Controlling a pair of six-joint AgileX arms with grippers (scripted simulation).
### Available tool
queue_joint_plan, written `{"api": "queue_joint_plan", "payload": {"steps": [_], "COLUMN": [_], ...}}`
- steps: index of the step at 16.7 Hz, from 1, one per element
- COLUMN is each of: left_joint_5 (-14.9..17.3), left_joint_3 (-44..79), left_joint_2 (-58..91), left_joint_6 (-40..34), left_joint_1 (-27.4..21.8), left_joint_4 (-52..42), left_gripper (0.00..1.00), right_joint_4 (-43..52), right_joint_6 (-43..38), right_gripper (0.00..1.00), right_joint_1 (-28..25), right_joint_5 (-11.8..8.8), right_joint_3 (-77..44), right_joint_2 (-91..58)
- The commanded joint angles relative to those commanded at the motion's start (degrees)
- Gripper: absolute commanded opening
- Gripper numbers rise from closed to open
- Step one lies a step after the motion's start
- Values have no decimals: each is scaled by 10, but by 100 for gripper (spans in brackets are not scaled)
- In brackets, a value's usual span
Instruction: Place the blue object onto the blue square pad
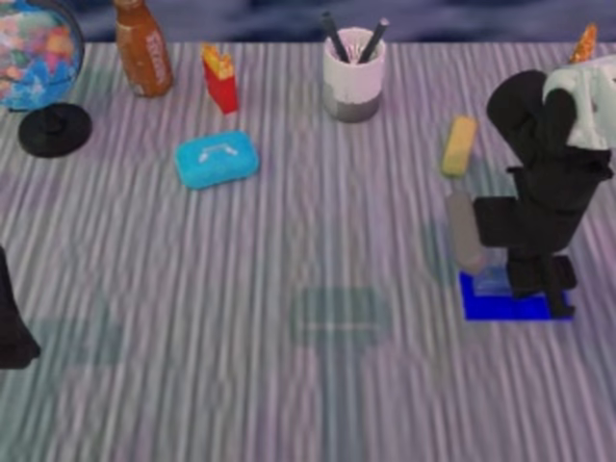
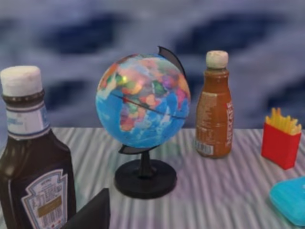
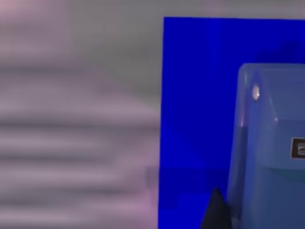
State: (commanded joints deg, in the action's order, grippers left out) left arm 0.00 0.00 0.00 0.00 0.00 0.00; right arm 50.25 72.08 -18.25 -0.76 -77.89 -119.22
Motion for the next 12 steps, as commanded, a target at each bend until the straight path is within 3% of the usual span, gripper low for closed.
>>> {"api": "queue_joint_plan", "payload": {"steps": [11, 12], "left_joint_5": [0, 0], "left_joint_3": [0, 0], "left_joint_2": [0, 0], "left_joint_6": [0, 0], "left_joint_1": [0, 0], "left_joint_4": [0, 0], "left_gripper": [100, 100], "right_joint_4": [0, 0], "right_joint_6": [0, 0], "right_gripper": [98, 100], "right_joint_1": [0, 0], "right_joint_5": [0, 0], "right_joint_3": [0, 0], "right_joint_2": [0, 0]}}
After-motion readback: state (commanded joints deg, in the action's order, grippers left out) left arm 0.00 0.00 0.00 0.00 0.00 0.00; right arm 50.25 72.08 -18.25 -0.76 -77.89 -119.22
